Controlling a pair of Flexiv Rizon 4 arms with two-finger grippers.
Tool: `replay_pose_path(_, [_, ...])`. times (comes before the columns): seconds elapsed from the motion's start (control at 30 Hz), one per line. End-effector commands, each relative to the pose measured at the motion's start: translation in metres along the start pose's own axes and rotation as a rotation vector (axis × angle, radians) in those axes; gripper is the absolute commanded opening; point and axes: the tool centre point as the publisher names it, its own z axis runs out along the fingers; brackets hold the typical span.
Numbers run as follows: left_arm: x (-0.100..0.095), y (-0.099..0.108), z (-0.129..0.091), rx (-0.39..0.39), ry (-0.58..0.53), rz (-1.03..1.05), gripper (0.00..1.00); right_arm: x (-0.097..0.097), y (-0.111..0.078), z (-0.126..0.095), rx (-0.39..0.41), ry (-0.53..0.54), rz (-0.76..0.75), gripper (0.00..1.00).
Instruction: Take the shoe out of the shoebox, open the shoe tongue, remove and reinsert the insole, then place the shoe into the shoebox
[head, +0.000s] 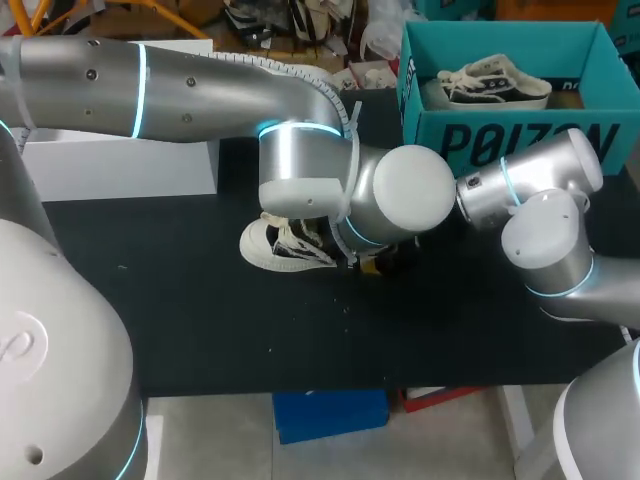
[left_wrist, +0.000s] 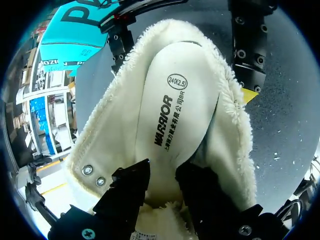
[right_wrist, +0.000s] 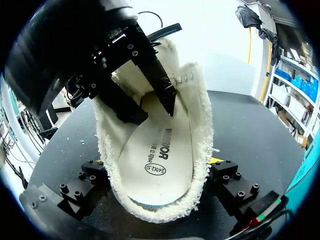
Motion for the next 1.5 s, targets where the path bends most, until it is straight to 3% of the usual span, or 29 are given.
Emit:
replay_pose_path(0.03, [-0.006,0.010,0.070,0.038,-0.013,-0.011,0.33,0.001,-0.002,-0.002,0.003,0.000,0.001,0.00])
replay_pose_path(0.17, [-0.003,0.011,0.063,0.053,-0.020,-0.021,0.31,0.001,-0.002,-0.002,0.003,0.000,0.001,0.00])
replay_pose_path(0.23, [-0.004,0.011,0.063,0.066,-0.019,-0.023,0.09,0.001,-0.002,-0.002,0.003,0.000,0.001,0.00])
replay_pose_path(0.3, [-0.005,0.009,0.063,0.079,-0.010,-0.024,0.00,0.001,-0.002,-0.002,0.003,0.000,0.001,0.00])
replay_pose_path(0.63, [-0.005,0.006,0.051,0.135,0.037,-0.023,0.00,0.001,-0.002,-0.002,0.003,0.000,0.001,0.00])
replay_pose_path(1.17, [-0.006,-0.006,0.007,0.363,0.233,0.044,0.00,0.001,-0.002,-0.002,0.003,0.000,0.001,0.00])
replay_pose_path(1.5, [-0.008,-0.014,-0.016,0.433,0.314,0.106,0.00,0.001,-0.002,-0.002,0.003,0.000,0.001,0.00])
